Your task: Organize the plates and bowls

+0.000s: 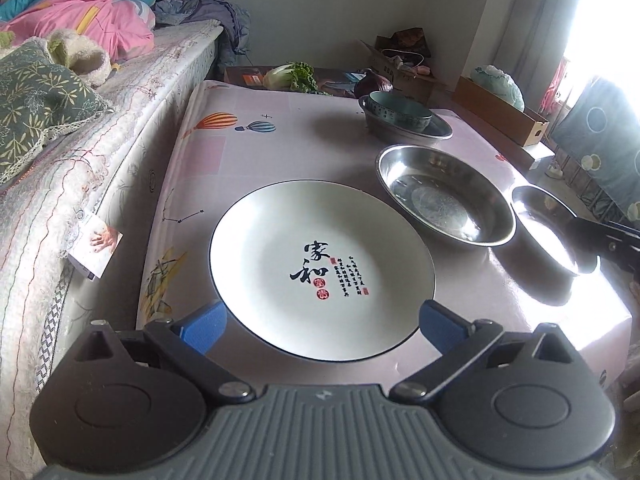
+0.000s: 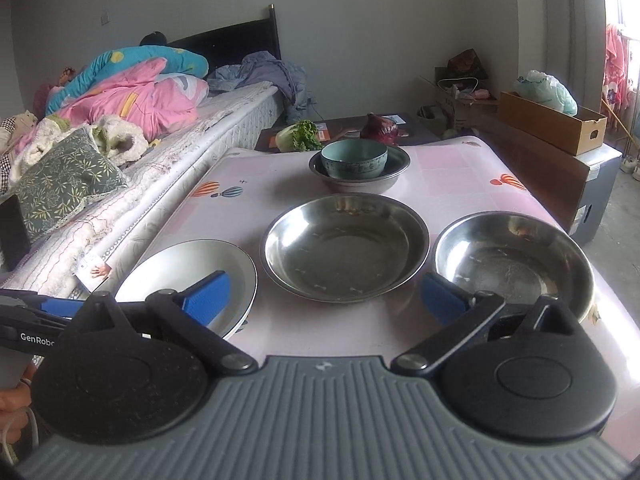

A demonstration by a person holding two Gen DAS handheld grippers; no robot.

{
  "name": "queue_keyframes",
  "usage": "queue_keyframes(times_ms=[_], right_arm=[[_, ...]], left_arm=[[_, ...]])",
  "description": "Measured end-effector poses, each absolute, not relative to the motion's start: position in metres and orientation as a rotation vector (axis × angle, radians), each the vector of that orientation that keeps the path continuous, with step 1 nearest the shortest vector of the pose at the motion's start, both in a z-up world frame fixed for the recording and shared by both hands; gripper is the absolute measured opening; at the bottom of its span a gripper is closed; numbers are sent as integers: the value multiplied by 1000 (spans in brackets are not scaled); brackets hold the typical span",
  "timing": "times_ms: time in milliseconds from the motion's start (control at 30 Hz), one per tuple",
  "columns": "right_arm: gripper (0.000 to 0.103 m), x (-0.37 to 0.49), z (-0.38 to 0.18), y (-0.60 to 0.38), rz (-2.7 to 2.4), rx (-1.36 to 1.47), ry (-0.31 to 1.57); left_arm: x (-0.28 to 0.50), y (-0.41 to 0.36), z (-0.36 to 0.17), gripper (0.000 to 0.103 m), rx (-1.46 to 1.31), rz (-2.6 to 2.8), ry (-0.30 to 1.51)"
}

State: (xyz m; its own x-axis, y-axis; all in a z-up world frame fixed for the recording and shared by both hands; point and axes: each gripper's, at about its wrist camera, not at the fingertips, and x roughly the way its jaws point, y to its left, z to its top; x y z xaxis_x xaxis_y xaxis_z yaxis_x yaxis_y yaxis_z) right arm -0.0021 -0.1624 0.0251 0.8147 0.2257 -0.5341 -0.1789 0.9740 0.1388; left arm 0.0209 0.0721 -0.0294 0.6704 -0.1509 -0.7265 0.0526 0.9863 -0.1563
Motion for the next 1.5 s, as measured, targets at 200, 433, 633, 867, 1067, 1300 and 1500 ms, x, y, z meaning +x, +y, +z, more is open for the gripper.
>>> queue_keyframes(times_ms=[200,433,633,867,1067,1300,1500], right_arm=[[102,11,21,-153,272,122,592],[102,24,15,-180,195,170,593],[102,15,9,-253,34,224,555],[100,5,-8,-351,-106,295,548],[91,18,-39,-411,-64,386,602],[64,57,-80,-441,6,526,697],[40,85,-101,-444,49,587,754]], left_arm=[[29,85,-33,103,-136,-79,821],[49,63,-1,103,-37,-131,724],[84,-15,13,103,6,-335,709],[114,-119,-10,96,1,-558,769],[141,-165,-49,70,-99,-630,940],[158,-185,-72,48,-93,-590,1029],[169,-186,-74,32,-116,-566,1056]])
